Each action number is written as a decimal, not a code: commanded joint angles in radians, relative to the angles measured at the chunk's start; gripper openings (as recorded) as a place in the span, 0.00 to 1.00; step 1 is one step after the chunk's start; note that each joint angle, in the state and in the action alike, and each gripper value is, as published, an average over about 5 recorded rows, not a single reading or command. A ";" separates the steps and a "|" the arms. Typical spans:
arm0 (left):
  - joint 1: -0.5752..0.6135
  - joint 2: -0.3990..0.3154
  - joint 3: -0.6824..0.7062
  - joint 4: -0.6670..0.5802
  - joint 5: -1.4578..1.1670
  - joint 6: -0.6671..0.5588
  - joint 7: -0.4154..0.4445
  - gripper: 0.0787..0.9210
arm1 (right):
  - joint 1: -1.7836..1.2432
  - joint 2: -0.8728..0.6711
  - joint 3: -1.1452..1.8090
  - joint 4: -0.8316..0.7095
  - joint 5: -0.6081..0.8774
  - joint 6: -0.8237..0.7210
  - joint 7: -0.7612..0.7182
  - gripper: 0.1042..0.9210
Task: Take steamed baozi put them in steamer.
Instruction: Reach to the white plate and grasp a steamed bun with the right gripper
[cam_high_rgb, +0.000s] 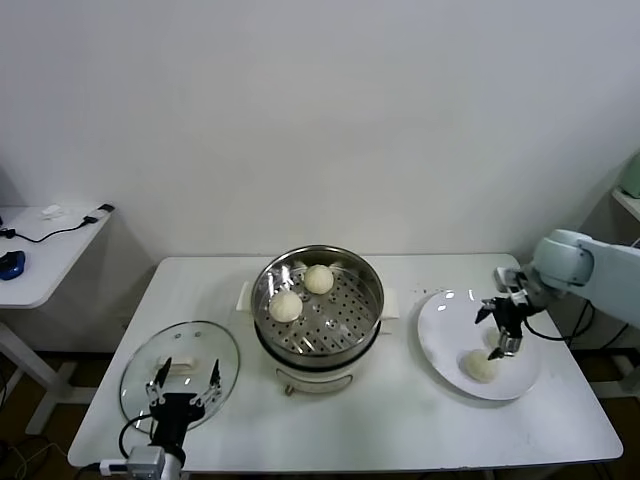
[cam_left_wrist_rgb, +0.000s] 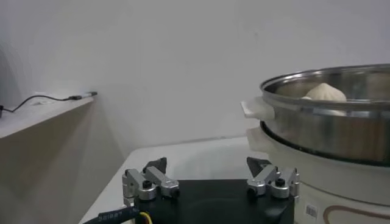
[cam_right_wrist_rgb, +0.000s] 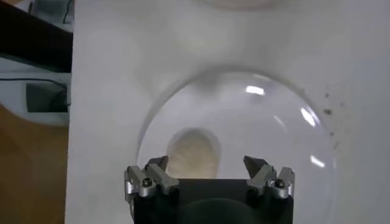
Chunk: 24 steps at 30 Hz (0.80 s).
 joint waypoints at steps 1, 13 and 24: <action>0.000 0.002 -0.003 0.006 0.001 0.000 0.001 0.88 | -0.259 -0.044 0.191 -0.049 -0.100 -0.024 0.029 0.88; -0.005 0.002 -0.001 0.012 0.004 0.001 0.002 0.88 | -0.312 0.035 0.269 -0.105 -0.095 -0.042 0.068 0.88; -0.005 0.000 0.004 0.007 0.008 0.005 0.002 0.88 | -0.302 0.041 0.268 -0.094 -0.090 -0.038 0.052 0.78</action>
